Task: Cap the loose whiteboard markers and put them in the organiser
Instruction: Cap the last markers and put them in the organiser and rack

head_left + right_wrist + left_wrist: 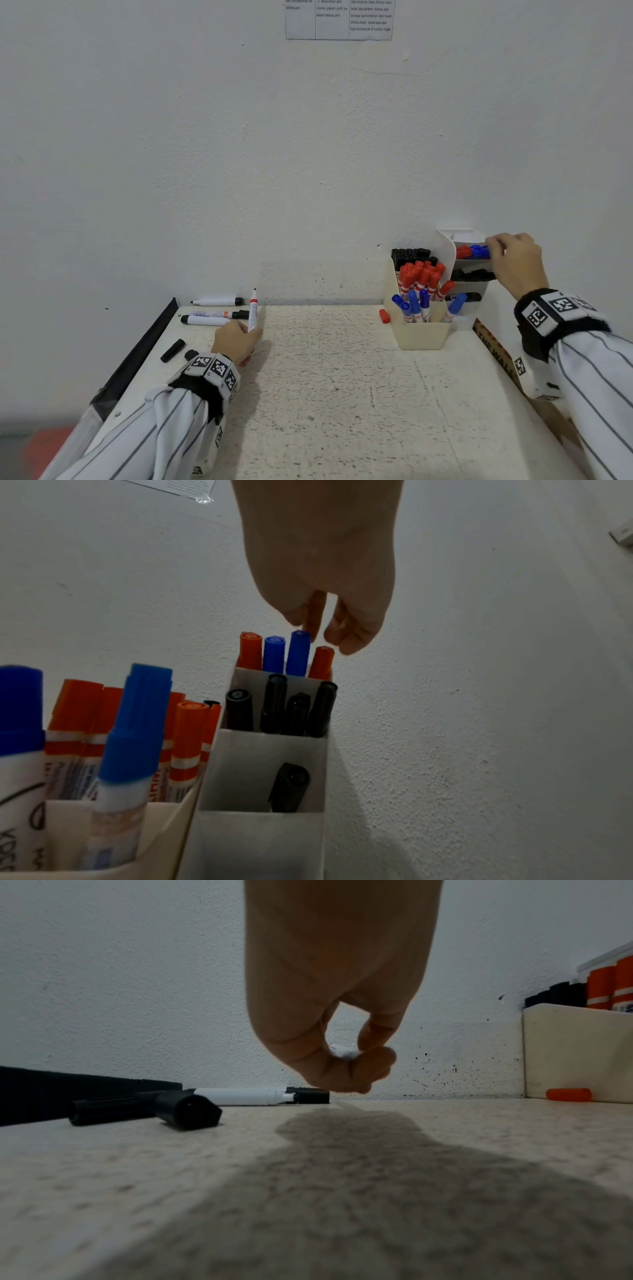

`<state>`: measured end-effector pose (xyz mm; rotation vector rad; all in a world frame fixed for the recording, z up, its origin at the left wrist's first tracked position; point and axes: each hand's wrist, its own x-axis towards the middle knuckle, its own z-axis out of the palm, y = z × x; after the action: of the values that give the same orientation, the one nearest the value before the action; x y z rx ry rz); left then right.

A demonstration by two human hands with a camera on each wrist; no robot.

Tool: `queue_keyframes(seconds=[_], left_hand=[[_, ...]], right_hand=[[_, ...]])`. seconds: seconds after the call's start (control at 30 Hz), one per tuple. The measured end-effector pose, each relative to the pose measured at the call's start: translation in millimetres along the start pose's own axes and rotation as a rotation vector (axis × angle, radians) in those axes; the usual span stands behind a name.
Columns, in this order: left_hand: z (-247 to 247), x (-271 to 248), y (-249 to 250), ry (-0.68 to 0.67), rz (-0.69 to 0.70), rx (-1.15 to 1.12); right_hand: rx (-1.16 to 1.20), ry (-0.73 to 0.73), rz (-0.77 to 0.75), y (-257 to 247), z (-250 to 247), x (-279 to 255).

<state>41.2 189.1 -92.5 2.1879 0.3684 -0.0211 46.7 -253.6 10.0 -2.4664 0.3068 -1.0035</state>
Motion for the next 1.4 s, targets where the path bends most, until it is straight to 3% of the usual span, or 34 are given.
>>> queue_keyframes(seconds=[0.43,0.6,0.8,0.93,1.07,1.23,1.3,1.4], left_hand=[[-2.8,0.1,-4.7,0.012,0.027,0.053],[-5.4,0.4,-7.5,0.008,-0.004,-0.045],[-11.8,-3.4,-15.0,-0.028,-0.058,-0.205],[-17.2,-3.0,-20.7,0.014,-0.110,-0.228],[-24.9,-4.7,-24.3,0.011,-0.143,-0.286],[-49.8,-3.6,-36.9,0.066,-0.090,-0.266],[-61.8,-1.8,-47.4,0.109,-0.093,-0.267],[-78.2,-3.5,-61.0,0.151,-0.093,-0.260]], right_hand=[[-0.001,0.063,-0.079,-1.3,6.7,-11.6],[0.004,0.012,-0.004,-10.8,9.2,-18.8],[-0.034,-0.038,-0.039,-18.1,11.6,-13.2],[-0.062,0.000,0.002,-41.9,7.4,-13.5],[0.097,0.024,-0.132,-85.4,10.2,-17.0],[0.302,-0.175,-0.227,-158.8,43.7,-38.1],[0.396,-0.385,-0.184,-183.9,67.9,-56.2],[0.435,-0.819,-0.139,-217.9,110.0,-93.5]])
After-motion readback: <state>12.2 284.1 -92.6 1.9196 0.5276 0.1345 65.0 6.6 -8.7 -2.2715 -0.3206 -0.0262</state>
